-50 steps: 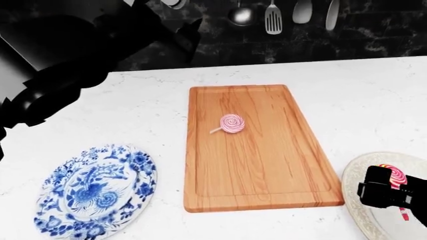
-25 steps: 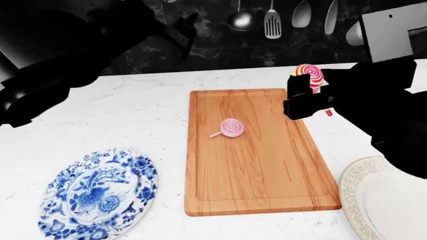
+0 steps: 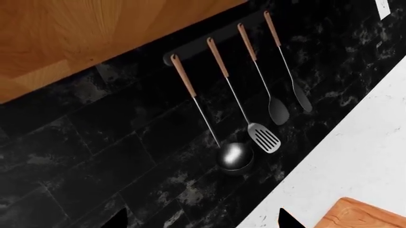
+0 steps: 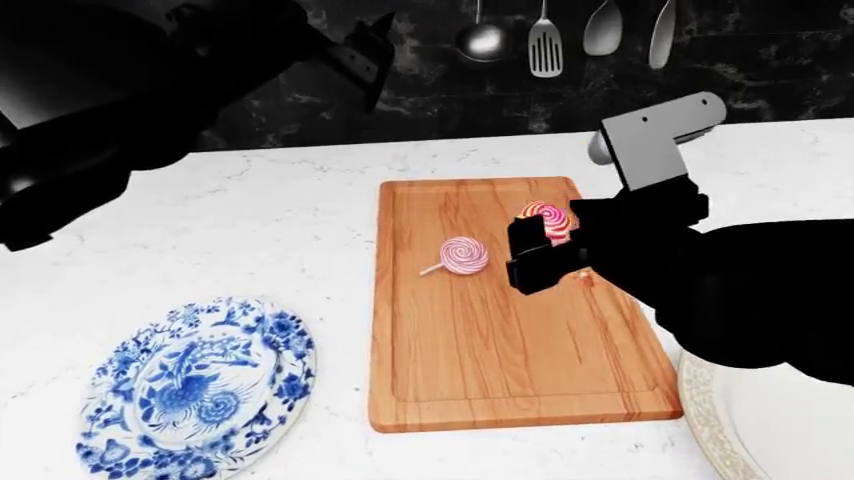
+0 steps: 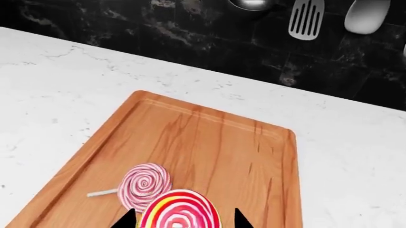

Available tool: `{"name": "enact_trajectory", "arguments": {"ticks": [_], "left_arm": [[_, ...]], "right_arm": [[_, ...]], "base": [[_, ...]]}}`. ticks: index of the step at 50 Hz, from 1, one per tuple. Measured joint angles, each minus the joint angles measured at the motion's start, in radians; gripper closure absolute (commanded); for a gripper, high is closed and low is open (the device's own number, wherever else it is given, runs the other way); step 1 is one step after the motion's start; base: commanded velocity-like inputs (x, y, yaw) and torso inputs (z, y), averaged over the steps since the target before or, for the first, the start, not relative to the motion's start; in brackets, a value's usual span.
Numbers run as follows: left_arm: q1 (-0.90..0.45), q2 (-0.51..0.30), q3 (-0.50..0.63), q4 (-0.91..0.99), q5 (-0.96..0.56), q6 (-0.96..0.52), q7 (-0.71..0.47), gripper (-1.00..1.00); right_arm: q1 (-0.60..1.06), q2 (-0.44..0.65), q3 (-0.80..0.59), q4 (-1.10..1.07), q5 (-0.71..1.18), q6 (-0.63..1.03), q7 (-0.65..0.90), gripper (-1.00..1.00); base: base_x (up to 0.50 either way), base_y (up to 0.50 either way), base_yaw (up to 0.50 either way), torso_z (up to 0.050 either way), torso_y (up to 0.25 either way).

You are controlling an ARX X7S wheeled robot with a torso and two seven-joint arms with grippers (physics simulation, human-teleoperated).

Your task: Move the dessert items from the plate to the tray.

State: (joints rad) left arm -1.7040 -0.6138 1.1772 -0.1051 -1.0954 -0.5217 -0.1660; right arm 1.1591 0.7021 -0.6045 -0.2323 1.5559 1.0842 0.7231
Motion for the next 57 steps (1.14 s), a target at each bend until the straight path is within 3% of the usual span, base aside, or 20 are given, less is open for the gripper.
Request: {"name": "enact_trajectory", "arguments": {"ticks": [17, 27, 40, 57], "left_arm": [[-0.007, 0.004, -0.002, 0.001, 0.004, -0.004, 0.001, -1.0], [0.003, 0.013, -0.005, 0.007, 0.055, 0.043, -0.028, -1.0], [0.038, -0.009, 0.01, 0.16, 0.171, 0.098, -0.184, -1.0], [0.06, -0.101, -0.012, 0.469, 0.137, 0.027, -0.435, -1.0]], "right_arm": [[0.049, 0.013, 0.039, -0.011, 0.031, -0.004, 0.011, -1.0], [0.033, 0.024, 0.089, -0.163, -0.179, -0.163, -0.063, -1.0], [0.042, 0.034, 0.12, -0.349, -0.435, -0.296, -0.039, -1.0], [0.074, 0.07, 0.184, -0.515, -0.41, -0.288, 0.106, -1.0]], "base": [[0.0, 0.0, 0.0, 0.0, 0.0], [0.0, 0.0, 0.0, 0.0, 0.0], [0.0, 0.0, 0.0, 0.0, 0.0], [0.0, 0.0, 0.0, 0.0, 0.0]]}}
